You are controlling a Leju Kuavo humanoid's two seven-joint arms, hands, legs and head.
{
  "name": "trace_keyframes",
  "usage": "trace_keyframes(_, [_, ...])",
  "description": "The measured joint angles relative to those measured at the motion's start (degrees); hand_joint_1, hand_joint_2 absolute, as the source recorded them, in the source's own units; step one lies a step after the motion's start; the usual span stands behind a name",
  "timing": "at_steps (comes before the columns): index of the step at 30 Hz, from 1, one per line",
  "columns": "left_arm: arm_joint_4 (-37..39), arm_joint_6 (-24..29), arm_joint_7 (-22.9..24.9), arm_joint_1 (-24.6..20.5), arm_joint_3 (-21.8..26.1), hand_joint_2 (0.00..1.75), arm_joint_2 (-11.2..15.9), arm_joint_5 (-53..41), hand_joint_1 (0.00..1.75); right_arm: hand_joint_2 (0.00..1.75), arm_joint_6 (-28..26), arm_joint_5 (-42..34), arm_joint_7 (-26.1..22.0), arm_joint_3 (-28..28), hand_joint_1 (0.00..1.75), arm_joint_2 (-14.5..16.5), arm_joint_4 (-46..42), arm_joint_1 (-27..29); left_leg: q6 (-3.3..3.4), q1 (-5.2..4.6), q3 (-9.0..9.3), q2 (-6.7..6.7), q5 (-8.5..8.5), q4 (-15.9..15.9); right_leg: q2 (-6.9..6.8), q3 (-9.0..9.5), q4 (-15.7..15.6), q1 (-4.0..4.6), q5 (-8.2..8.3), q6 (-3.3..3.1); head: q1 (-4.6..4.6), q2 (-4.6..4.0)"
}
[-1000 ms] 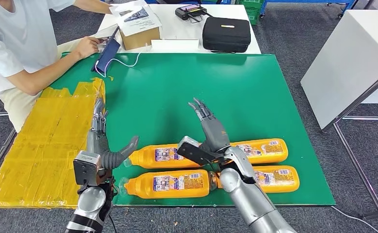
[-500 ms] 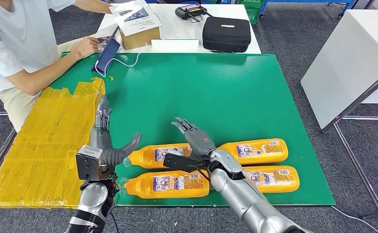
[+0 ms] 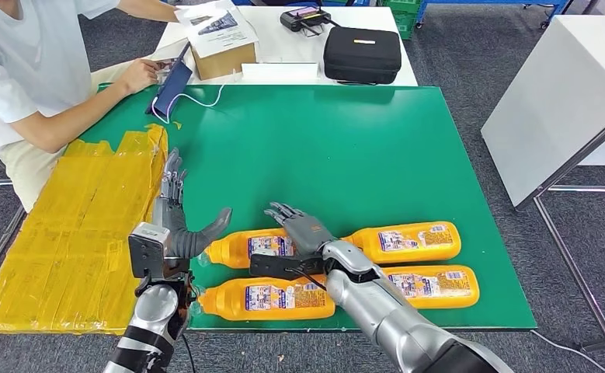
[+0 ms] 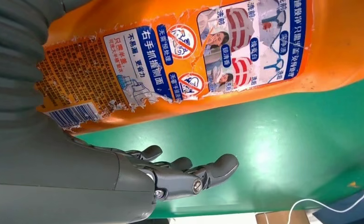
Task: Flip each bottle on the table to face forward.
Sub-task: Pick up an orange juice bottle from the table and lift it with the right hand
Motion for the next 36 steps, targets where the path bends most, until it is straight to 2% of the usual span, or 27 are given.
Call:
trace_keyframes(11, [0.72, -0.01, 0.00, -0.39, 0.00, 1.75, -0.02, 0.00, 0.00, 1.75, -0.24, 0.20, 0.16, 0.97, 0.00, 0.34, 2.22, -1.15, 0.01, 0.00, 0.04, 0.00, 0.02, 0.00, 0.00, 0.04, 0.00, 0.00, 0.01, 0.00, 0.01, 0.00])
trace_keyframes(17, [1.31, -0.13, 0.00, -0.81, -0.06, 1.75, -0.14, 0.33, 0.00, 1.75, 0.97, 3.25, 2.73, 2.21, 0.00, 0.51, 4.46, -2.16, 0.01, 0.00, 0.04, -0.02, 0.02, 0.00, -0.01, 0.04, 0.00, -0.01, 0.01, 0.00, 0.00, 0.00])
trace_keyframes(18, [1.50, -0.13, 0.00, -0.94, -0.08, 1.75, -0.19, 0.44, 0.00, 1.75, 1.13, 4.23, 3.47, 2.63, 0.27, 0.54, 5.03, -2.39, 0.01, 0.00, 0.04, -0.01, 0.02, 0.00, -0.01, 0.04, 0.00, -0.01, 0.01, 0.00, 0.00, 0.00])
trace_keyframes(19, [1.72, -0.13, 0.00, -1.09, -0.09, 1.75, -0.24, 0.52, 0.00, 1.75, 1.30, 5.38, 4.29, 3.14, 0.63, 0.58, 5.61, -2.65, 0.01, 0.00, 0.04, -0.01, 0.02, 0.00, 0.00, 0.04, 0.00, 0.00, 0.01, 0.00, 0.00, 0.00])
trace_keyframes(21, [2.16, -0.12, 0.00, -1.45, -0.12, 1.75, -0.33, 0.65, 0.00, 1.75, 1.48, 7.66, 6.03, 4.18, 1.50, 0.75, 6.67, -3.20, 0.01, 0.00, 0.05, 0.00, 0.02, 0.00, 0.00, 0.05, 0.00, 0.00, 0.01, 0.00, 0.01, 0.00])
trace_keyframes(22, [2.37, -0.12, 0.01, -1.62, -0.13, 1.75, -0.38, 0.73, 0.00, 1.75, 1.31, 8.65, 6.89, 4.70, 1.67, 0.84, 7.11, -3.44, 0.01, 0.00, 0.06, 0.00, 0.01, 0.00, 0.00, 0.06, 0.00, 0.00, 0.01, 0.00, 0.00, 0.00])
trace_keyframes(23, [2.54, -0.11, 0.01, -1.73, -0.13, 1.75, -0.42, 0.82, 0.00, 1.75, 0.91, 9.44, 7.72, 5.10, 1.74, 0.95, 7.50, -3.61, 0.01, 0.00, 0.08, 0.00, 0.02, 0.00, 0.00, 0.06, 0.00, 0.00, 0.01, 0.00, 0.00, 0.00])
trace_keyframes(26, [3.06, -0.13, 0.10, -1.88, -0.13, 1.75, -0.57, 1.00, 0.00, 1.75, -1.04, 10.52, 9.34, 5.75, 1.75, 1.20, 8.38, -3.74, 0.02, 0.00, 0.10, -0.01, 0.03, 0.00, -0.01, 0.07, -0.01, 0.00, 0.01, 0.00, 0.00, 0.00])
trace_keyframes(36, [3.60, -0.70, 0.60, -1.88, -0.07, 1.75, -0.88, 0.97, 0.00, 1.75, -7.99, 11.79, 10.17, 5.27, 1.75, 1.25, 9.16, -3.05, 0.03, -0.01, 0.08, -0.01, 0.06, 0.01, 0.00, 0.08, 0.00, -0.01, 0.04, 0.04, 0.01, 0.00])
